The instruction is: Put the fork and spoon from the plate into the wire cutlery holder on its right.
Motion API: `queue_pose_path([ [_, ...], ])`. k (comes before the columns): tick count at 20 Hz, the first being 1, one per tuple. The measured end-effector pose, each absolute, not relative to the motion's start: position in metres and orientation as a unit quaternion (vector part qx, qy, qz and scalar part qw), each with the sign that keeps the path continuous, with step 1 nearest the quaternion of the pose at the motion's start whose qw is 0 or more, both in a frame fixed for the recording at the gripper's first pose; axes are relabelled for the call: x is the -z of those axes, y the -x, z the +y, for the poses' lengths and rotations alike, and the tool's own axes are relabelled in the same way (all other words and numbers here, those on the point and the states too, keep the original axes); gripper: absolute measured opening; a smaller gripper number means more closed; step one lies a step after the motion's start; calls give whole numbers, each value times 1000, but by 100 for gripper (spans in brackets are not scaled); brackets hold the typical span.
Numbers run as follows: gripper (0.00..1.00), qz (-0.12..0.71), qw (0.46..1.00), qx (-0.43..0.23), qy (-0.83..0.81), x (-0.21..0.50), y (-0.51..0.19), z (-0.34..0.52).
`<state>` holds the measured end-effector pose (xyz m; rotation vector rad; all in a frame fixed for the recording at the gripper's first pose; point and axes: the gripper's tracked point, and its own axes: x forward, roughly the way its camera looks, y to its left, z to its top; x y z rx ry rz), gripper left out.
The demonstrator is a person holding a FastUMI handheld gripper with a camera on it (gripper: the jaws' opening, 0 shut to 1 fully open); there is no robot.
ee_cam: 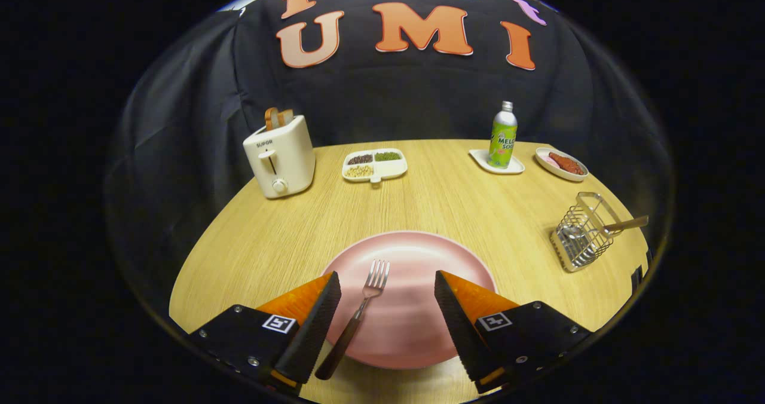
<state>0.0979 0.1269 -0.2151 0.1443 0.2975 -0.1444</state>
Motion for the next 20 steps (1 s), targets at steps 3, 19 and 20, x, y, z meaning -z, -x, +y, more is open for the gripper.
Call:
queue_pose_path([
  [3, 86, 201, 975, 70, -69, 246, -100, 138],
  [19, 6, 326, 943, 54, -34, 265, -97, 123],
  [20, 5, 322, 945, 52, -37, 262, -97, 121],
])
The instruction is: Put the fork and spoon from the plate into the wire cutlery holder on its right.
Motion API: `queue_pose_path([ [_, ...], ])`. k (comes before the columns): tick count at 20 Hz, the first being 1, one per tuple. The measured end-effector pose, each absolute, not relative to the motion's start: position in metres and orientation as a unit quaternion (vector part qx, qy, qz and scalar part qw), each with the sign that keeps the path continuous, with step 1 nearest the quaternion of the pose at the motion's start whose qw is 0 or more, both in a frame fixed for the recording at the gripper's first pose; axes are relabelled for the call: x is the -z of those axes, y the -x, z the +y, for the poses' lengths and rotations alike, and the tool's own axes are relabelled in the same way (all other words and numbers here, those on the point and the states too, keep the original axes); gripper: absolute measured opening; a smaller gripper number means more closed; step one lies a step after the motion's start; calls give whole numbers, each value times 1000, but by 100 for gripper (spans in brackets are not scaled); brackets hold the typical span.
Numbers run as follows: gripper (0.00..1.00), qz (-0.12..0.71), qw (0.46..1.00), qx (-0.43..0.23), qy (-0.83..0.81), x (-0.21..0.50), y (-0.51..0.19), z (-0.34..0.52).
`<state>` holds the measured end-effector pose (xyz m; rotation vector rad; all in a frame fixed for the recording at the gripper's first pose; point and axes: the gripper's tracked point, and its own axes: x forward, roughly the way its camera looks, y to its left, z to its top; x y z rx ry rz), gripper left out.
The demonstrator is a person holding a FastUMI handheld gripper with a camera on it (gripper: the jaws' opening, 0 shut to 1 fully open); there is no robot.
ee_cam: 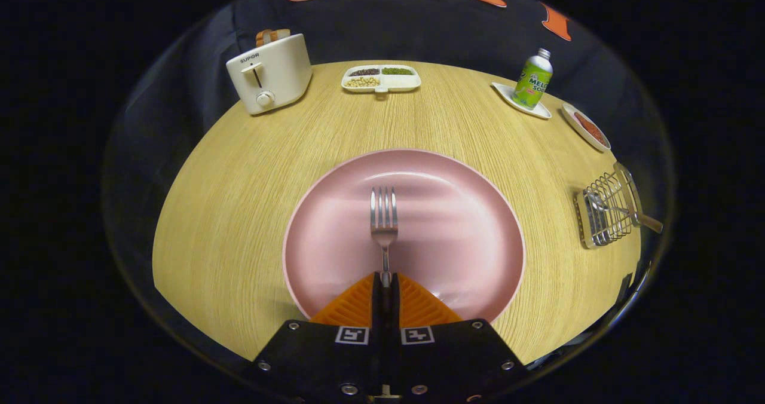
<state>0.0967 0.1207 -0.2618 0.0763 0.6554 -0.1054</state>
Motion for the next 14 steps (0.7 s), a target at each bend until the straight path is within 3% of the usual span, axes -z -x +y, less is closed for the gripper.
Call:
queue_pose_path([
  [5, 5, 284, 956, 56, -52, 230, -91, 89],
  [14, 5, 217, 964, 124, -86, 173, -50, -16],
])
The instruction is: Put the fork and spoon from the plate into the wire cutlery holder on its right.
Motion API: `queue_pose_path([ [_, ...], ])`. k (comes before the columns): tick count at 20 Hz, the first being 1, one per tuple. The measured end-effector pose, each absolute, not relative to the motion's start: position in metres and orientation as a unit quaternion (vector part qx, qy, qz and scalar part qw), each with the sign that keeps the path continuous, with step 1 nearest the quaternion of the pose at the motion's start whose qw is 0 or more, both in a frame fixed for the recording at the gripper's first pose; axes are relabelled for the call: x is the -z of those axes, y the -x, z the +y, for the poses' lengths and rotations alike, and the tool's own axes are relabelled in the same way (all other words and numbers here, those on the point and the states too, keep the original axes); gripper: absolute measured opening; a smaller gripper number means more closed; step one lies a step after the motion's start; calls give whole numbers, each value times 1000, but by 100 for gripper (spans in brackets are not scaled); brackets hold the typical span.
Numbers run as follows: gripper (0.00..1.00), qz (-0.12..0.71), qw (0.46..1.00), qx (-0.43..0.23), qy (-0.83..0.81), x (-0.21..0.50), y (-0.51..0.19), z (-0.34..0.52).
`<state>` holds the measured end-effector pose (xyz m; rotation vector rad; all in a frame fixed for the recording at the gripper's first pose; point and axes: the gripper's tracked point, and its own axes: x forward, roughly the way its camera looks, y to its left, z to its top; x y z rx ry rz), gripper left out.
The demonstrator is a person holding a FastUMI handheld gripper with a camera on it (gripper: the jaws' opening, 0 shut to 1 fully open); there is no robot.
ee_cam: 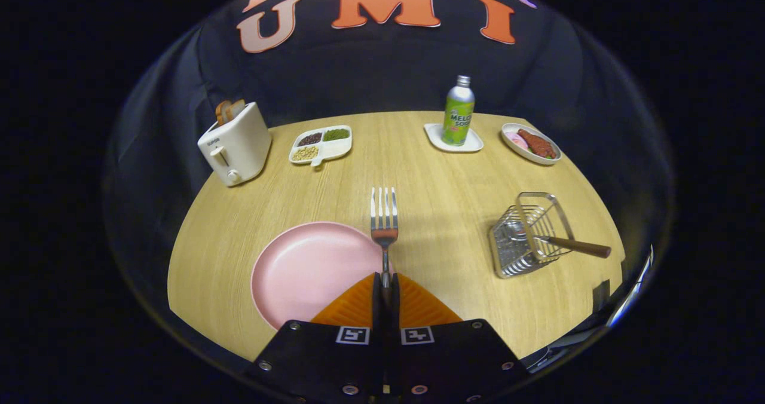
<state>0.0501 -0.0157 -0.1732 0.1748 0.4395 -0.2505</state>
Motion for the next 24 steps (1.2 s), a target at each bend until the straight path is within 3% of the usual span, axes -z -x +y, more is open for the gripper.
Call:
queue_pose_path([
  [11, 5, 204, 949, 232, -65, 146, 14, -142],
  [24, 5, 287, 935, 207, -15, 182, -4, -165],
])
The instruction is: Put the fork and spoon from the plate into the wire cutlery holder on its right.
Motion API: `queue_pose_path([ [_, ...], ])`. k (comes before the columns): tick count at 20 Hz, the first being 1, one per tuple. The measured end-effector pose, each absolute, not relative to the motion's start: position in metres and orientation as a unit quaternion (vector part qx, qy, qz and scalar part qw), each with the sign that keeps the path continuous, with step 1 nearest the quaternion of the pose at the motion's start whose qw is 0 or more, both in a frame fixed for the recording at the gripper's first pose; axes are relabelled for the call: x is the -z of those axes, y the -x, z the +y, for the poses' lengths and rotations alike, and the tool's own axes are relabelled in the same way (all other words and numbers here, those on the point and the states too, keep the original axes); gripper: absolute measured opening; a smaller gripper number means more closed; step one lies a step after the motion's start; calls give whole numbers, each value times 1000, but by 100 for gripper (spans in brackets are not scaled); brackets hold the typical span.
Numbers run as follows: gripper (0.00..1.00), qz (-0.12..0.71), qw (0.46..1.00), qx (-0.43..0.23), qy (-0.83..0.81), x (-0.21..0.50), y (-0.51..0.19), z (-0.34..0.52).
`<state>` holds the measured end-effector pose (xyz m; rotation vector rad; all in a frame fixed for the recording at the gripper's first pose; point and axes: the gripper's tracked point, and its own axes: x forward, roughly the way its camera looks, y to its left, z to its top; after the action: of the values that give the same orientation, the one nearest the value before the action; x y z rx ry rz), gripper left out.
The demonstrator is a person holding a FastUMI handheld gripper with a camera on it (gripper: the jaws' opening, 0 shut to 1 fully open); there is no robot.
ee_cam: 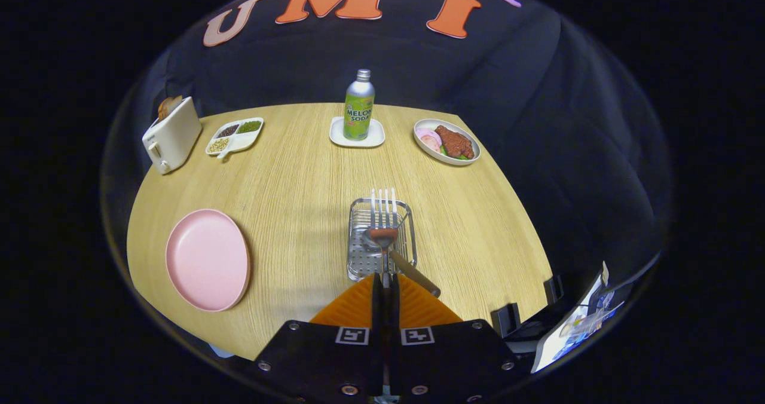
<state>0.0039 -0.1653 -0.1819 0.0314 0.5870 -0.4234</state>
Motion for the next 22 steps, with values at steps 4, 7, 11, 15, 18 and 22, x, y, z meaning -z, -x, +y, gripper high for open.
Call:
queue_pose_path([
  [4, 7, 310, 931, 194, 1, 188, -12, -173],
  [7, 8, 308, 934, 181, 5, 188, -17, -174],
  [11, 8, 271, 948, 166, 3, 169, -30, -175],
  [15, 9, 186, 971, 149, 8, 120, -41, -173],
  [18, 8, 93, 984, 151, 4, 64, -41, -175],
  [22, 8, -24, 990, 142, -8, -14, -25, -170],
])
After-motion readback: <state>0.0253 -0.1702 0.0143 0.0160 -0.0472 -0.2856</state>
